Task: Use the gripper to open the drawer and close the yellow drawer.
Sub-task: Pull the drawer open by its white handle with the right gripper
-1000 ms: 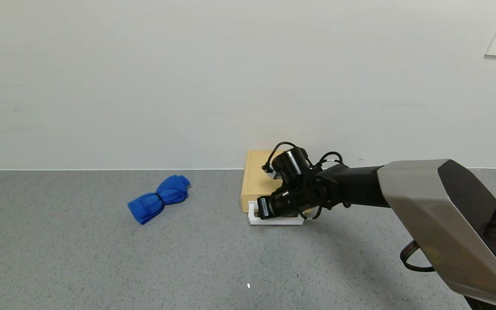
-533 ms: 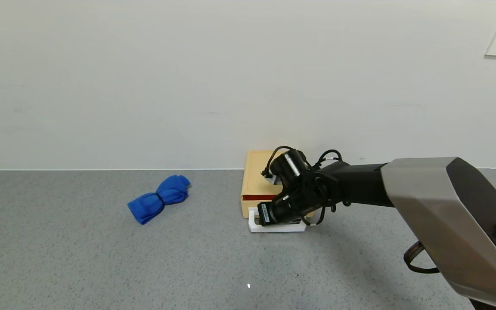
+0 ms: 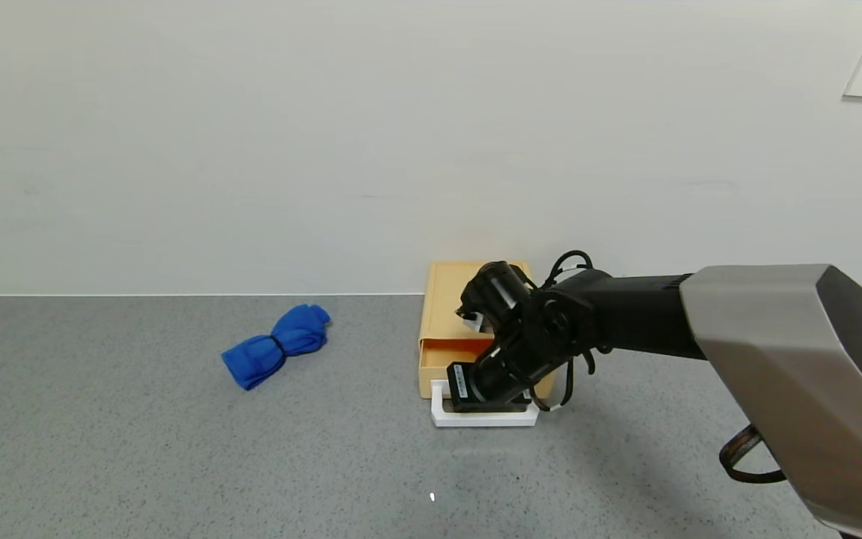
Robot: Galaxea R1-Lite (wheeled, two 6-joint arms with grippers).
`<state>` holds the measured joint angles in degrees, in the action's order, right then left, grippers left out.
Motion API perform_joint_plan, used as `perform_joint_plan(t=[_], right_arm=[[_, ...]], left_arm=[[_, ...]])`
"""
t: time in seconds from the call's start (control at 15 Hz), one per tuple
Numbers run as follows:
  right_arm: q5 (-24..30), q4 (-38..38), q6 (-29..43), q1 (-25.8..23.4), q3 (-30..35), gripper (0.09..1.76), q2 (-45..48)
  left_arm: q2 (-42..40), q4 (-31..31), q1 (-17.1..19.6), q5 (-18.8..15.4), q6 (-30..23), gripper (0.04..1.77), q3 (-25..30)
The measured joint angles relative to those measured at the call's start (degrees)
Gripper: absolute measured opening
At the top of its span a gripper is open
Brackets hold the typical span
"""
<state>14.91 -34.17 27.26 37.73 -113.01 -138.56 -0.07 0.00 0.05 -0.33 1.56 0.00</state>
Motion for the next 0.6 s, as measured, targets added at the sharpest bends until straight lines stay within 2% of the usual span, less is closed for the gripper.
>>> perform_joint_plan(t=[0.27,0.6], right_arm=[[-0.4,-3.2,1.2,0.9,0.8,0.12,1.5],[-2.0,-3.4,2.6,1.6,1.2,0.12,1.8]], left_arm=[[0.0,0.0,0.0,0.0,0.0,1.72,0.0],[0.0,0.0,0.0,0.0,0.0,1.72,0.0]])
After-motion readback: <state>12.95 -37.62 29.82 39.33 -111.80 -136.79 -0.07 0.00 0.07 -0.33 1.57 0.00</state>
